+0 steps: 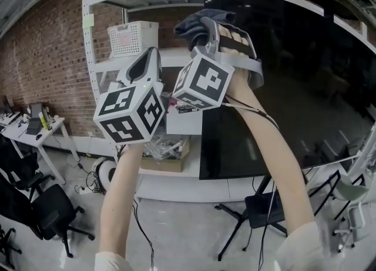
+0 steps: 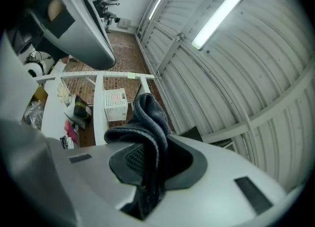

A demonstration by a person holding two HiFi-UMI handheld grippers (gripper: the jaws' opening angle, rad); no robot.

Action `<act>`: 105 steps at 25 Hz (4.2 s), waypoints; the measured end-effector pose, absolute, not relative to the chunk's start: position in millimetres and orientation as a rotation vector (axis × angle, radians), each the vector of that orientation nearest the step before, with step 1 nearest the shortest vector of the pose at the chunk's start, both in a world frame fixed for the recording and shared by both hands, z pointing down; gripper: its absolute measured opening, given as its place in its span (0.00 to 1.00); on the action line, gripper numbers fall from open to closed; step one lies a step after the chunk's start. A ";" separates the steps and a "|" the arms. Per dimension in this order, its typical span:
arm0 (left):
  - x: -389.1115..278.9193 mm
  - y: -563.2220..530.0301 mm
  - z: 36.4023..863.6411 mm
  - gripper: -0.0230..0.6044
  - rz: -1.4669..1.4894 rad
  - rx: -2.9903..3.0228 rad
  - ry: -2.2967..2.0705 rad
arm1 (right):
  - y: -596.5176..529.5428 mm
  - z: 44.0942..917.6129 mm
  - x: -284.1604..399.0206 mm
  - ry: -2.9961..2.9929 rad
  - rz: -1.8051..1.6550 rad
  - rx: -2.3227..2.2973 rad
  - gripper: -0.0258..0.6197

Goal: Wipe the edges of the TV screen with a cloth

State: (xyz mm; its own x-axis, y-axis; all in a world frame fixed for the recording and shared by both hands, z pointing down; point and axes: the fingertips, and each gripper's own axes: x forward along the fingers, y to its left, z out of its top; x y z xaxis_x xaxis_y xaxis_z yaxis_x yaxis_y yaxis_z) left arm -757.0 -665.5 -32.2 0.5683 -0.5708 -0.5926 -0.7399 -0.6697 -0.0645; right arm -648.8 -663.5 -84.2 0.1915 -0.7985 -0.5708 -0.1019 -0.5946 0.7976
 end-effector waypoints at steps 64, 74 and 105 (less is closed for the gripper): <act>-770.0 -691.8 424.0 0.06 0.132 -2.824 1.373 | -695.8 520.3 -628.3 -1.727 -0.296 1.828 0.14; -776.8 -680.7 459.3 0.06 0.025 -2.854 1.397 | -693.2 546.1 -632.7 -2.067 0.195 2.014 0.14; -599.0 -598.1 490.2 0.06 0.112 -3.012 1.374 | -607.1 528.1 -411.9 -1.996 0.283 2.279 0.14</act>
